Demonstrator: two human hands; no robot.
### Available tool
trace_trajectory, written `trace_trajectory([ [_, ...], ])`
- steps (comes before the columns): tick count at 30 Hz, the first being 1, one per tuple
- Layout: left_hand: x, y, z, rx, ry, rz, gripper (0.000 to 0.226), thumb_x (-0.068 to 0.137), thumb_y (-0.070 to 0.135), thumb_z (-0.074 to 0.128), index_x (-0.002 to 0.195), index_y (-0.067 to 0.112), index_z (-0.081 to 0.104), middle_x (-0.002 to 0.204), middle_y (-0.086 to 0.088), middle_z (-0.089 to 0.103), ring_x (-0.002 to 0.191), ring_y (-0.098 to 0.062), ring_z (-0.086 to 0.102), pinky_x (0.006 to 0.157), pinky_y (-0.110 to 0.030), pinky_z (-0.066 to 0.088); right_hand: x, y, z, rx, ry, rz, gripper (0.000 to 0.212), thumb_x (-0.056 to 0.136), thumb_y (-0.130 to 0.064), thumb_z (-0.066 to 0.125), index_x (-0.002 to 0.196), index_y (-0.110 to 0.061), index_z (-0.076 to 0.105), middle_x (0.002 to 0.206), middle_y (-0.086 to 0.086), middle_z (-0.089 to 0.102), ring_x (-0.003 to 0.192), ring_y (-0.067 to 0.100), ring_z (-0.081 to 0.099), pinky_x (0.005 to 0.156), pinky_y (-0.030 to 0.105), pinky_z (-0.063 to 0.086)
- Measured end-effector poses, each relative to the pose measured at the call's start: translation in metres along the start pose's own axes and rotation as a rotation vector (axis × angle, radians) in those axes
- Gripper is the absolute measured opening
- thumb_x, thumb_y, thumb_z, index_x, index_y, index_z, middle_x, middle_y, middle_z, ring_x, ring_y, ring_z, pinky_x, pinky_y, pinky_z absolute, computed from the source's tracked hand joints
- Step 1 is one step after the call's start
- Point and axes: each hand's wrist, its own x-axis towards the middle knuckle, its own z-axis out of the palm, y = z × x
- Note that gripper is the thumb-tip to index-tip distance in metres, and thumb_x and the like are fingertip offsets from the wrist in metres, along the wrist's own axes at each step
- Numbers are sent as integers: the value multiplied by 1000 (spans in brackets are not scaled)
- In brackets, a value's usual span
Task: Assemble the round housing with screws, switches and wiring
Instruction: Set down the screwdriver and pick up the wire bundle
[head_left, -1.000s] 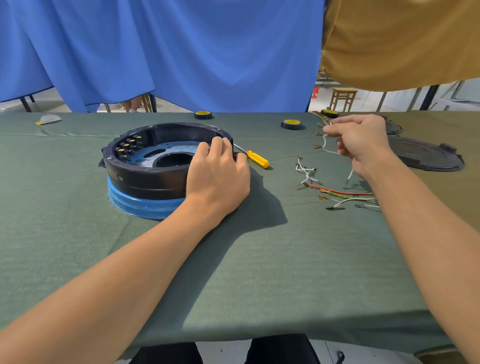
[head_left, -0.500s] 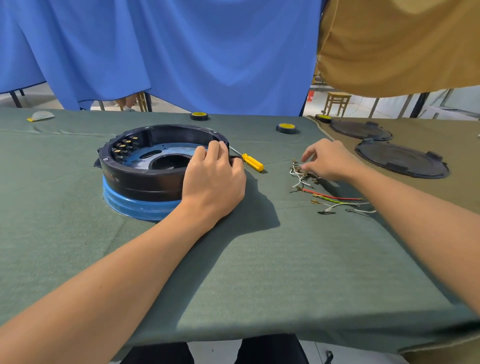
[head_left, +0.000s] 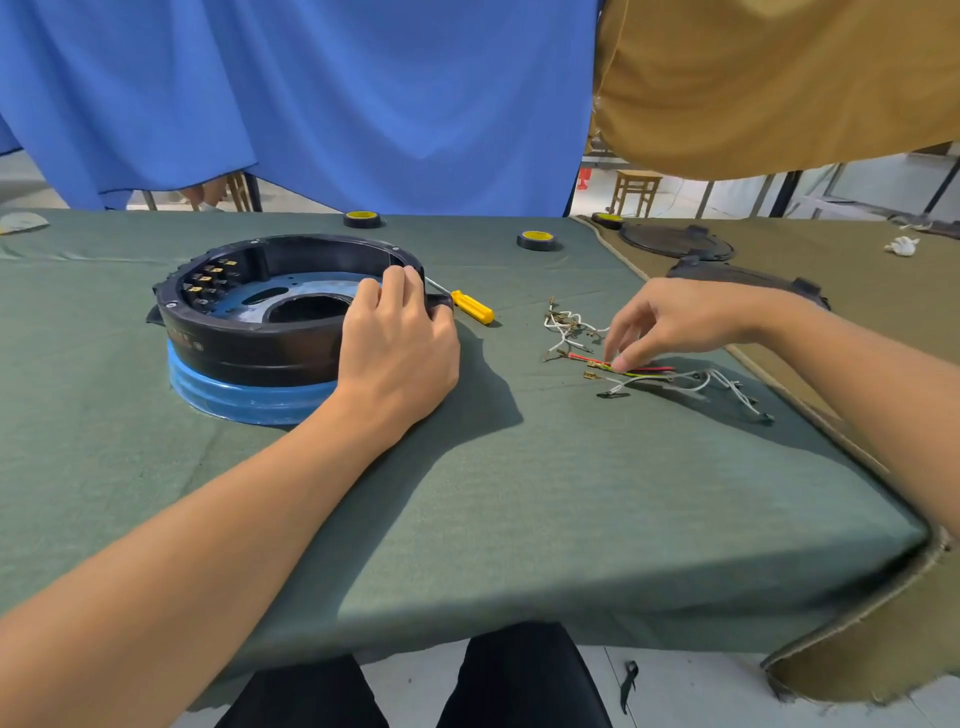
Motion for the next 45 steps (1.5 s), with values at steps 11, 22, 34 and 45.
trace_trajectory([
  [11, -2, 0, -4, -42, -55, -25, 32, 94, 16, 36, 82, 11, 66, 97, -13, 59, 95, -31, 50, 72, -38, 31, -13, -10, -2, 80, -104, -25, 9, 83, -30, 74, 90, -25, 73, 86, -7, 74, 80, 9, 69, 80, 29, 52],
  [22, -3, -1, -4, -27, -40, 3, 34, 94, 17, 36, 82, 12, 67, 92, -12, 60, 91, -30, 50, 71, -37, 32, -16, -32, -12, -121, -153, 60, 5, 81, -20, 76, 83, -24, 73, 78, -10, 74, 77, 8, 69, 79, 33, 54],
  [34, -4, -4, -3, -41, -38, 11, 37, 94, 17, 33, 81, 12, 67, 92, -12, 59, 91, -32, 50, 70, -38, 32, -15, -39, -5, -432, -245, 221, 12, 80, -9, 74, 83, -18, 66, 86, 4, 70, 78, 15, 64, 64, 26, 47],
  [45, -3, -5, -9, -100, -103, -16, 25, 89, 18, 41, 84, 8, 63, 93, -15, 60, 92, -32, 50, 70, -38, 34, -15, -84, -39, -214, -87, 74, 6, 82, -6, 64, 80, -10, 60, 79, 6, 67, 69, 15, 65, 60, 23, 49],
])
